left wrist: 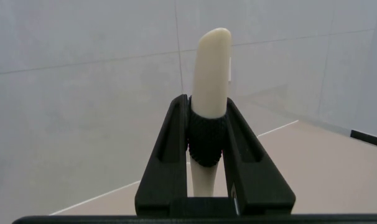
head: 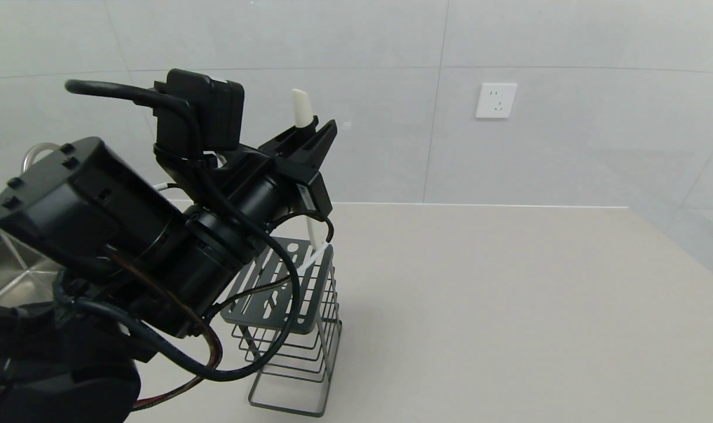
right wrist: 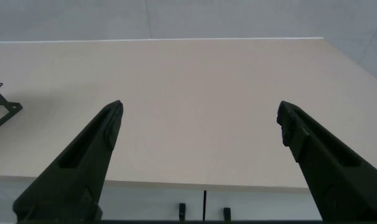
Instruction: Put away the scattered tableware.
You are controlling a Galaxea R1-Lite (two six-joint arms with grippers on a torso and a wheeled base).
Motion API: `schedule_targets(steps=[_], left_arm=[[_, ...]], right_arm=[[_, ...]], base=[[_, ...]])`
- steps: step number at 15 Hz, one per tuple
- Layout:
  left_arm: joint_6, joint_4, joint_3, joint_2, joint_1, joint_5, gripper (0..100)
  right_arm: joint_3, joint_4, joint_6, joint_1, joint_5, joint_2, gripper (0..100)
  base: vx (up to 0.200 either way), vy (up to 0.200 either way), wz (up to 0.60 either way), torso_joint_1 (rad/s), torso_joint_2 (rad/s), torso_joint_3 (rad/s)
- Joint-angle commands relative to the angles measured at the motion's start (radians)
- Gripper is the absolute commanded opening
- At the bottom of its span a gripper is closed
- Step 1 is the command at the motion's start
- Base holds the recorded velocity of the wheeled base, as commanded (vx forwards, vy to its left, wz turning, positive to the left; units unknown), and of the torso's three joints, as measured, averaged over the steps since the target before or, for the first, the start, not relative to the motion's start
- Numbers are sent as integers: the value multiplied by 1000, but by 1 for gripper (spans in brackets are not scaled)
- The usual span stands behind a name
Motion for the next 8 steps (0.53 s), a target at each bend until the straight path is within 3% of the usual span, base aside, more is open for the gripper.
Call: schedule_targets(steps=[1,8], left_arm=[[-1,0,-19,38,2,1,0],[-9,0,12,39,26,5,0]], right_arm=[[0,0,0,0,0,2,100],[0,0,0,0,0,2,100]], base=[[0,0,0,0,0,0],[0,0,0,0,0,0]])
